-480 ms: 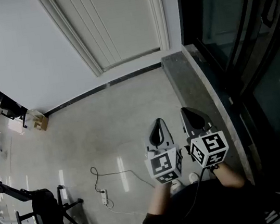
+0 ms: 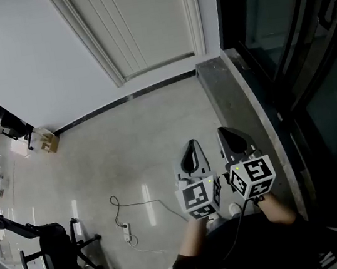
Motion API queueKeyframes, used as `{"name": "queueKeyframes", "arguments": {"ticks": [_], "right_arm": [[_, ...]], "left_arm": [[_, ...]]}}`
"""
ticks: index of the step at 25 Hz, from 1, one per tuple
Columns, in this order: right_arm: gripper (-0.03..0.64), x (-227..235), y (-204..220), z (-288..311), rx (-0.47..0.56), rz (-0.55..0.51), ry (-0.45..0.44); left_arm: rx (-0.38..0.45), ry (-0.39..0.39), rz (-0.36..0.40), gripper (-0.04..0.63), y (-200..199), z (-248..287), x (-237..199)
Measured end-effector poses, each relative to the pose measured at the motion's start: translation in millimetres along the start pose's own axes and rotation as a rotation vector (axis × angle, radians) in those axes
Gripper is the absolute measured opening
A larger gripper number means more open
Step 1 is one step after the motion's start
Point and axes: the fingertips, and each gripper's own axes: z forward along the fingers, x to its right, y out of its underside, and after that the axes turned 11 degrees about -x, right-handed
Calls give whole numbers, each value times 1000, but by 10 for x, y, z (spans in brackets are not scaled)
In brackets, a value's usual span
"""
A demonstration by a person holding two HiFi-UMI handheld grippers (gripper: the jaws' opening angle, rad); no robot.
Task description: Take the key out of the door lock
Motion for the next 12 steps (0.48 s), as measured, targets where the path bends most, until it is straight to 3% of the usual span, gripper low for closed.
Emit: {"name": "queueKeyframes", "arguments": {"ticks": [3, 8, 12], "right_arm": [[0, -35, 26, 0, -1, -3, -4], [2, -129, -111, -29, 81, 55, -99], [0, -139, -154, -35, 133, 87, -93]], "left_arm": [[-1, 3, -9, 0, 24, -29, -19], [14, -34, -44, 0, -92, -84, -229], [26, -22, -91, 0, -72, -131, -424]]}}
